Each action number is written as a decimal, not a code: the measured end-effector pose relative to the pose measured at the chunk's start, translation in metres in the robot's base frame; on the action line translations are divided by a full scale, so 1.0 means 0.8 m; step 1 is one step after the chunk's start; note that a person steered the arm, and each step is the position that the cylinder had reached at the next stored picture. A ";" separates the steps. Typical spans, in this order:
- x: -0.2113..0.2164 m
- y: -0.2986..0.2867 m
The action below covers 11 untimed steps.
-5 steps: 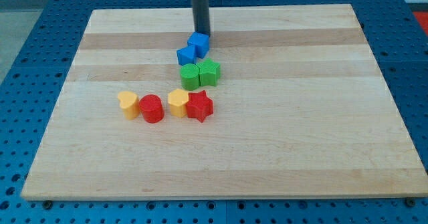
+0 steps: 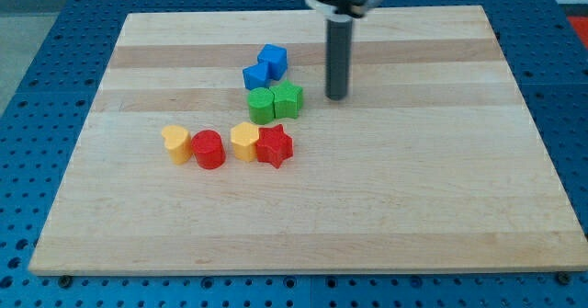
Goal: Move the red star closer to the green circle
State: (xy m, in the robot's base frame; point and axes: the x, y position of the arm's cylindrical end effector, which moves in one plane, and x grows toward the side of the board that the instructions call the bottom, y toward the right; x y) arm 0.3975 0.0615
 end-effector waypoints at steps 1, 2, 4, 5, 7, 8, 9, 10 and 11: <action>0.103 -0.005; 0.125 -0.032; 0.148 -0.105; 0.161 -0.126; 0.137 -0.115; 0.127 -0.113; 0.127 -0.113; 0.106 -0.113; 0.091 -0.113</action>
